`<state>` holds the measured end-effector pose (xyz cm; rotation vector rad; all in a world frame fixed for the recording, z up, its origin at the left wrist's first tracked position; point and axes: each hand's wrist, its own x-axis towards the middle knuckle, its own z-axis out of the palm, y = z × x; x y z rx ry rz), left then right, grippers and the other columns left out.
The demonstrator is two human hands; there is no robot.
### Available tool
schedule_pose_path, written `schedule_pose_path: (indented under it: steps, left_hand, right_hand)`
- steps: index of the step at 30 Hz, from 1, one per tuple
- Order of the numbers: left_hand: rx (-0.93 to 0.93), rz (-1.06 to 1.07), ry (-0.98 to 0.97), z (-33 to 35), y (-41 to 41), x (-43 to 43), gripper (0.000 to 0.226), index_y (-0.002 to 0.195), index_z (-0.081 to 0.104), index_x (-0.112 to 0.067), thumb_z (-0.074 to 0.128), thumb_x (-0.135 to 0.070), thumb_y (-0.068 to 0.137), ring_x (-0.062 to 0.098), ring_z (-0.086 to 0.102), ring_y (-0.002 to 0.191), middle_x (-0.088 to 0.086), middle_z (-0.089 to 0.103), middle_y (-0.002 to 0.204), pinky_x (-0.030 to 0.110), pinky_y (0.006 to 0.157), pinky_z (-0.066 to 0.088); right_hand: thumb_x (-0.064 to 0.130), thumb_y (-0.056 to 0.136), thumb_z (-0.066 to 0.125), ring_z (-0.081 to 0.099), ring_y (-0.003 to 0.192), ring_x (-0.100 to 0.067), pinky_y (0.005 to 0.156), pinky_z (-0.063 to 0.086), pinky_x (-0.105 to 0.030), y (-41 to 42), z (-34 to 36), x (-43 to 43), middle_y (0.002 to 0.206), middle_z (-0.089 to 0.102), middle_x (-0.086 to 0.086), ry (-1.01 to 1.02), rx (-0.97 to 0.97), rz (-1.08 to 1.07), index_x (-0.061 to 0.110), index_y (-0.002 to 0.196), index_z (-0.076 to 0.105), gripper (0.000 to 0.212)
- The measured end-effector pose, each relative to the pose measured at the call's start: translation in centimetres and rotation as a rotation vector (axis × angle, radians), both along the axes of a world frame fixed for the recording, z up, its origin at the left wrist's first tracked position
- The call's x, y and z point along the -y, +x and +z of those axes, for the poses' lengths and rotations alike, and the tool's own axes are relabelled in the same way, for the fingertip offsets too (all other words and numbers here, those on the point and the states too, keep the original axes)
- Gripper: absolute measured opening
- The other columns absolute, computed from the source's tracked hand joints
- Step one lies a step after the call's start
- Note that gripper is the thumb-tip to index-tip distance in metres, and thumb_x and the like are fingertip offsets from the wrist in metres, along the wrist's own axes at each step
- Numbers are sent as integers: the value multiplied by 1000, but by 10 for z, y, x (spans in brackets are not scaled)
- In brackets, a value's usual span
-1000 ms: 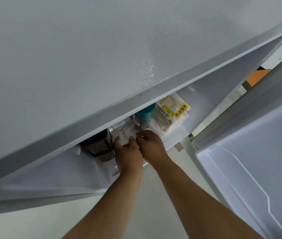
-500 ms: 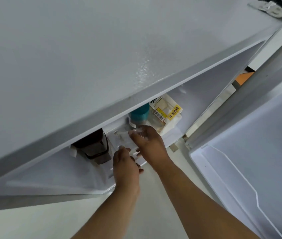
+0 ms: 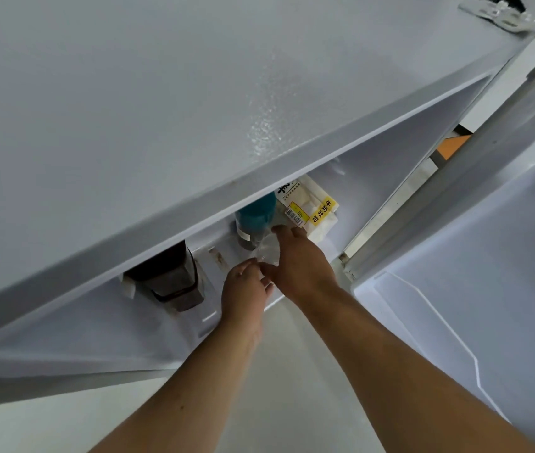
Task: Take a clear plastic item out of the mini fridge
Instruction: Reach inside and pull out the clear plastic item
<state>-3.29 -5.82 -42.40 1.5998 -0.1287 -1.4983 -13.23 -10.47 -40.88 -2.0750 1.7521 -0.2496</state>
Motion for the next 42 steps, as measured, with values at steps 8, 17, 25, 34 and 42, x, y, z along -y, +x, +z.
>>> schedule_pose_path:
  steps: [8, 17, 25, 34, 42]
  left_hand:
    - [178, 127, -108, 26, 34, -44, 18, 112, 67, -18, 54, -27, 103, 15, 75, 90, 4, 74, 107, 35, 78, 62]
    - [192, 543, -176, 75, 47, -65, 55, 81, 70, -22, 52, -73, 87, 12, 58, 50, -3, 68, 64, 29, 50, 47]
    - [172, 441, -163, 90, 30, -49, 34, 89, 69, -19, 51, -44, 105, 18, 65, 69, -2, 76, 79, 21, 48, 51]
    - [174, 163, -194, 77, -3, -33, 35, 88, 71, -18, 48, -38, 106, 9, 55, 49, -6, 76, 71, 24, 48, 49]
    - [1, 129, -72, 25, 7, -20, 34, 84, 65, -21, 48, -40, 107, 6, 43, 37, -15, 63, 55, 31, 64, 46]
  right_hand:
    - [49, 87, 76, 65, 115, -28, 85, 59, -41, 26, 18, -31, 146, 54, -6, -153, 18, 125, 20, 150, 41, 78]
    - [48, 100, 55, 68, 76, -23, 66, 53, -36, 94, 102, -10, 82, 72, -7, 103, 371, 154, 13, 95, 70, 38]
    - [19, 102, 58, 51, 63, -9, 53, 41, -13, 93, 103, -1, 79, 60, 0, 300, 354, 185, 7, 99, 69, 17]
    - [30, 103, 54, 57, 62, -20, 52, 41, -28, 45, 104, 9, 82, 69, -13, 163, 237, 2, 6, 87, 62, 29]
    - [29, 100, 58, 66, 74, -19, 61, 53, -31, 63, 57, 20, 84, 67, -4, 178, -196, 82, 14, 104, 67, 17]
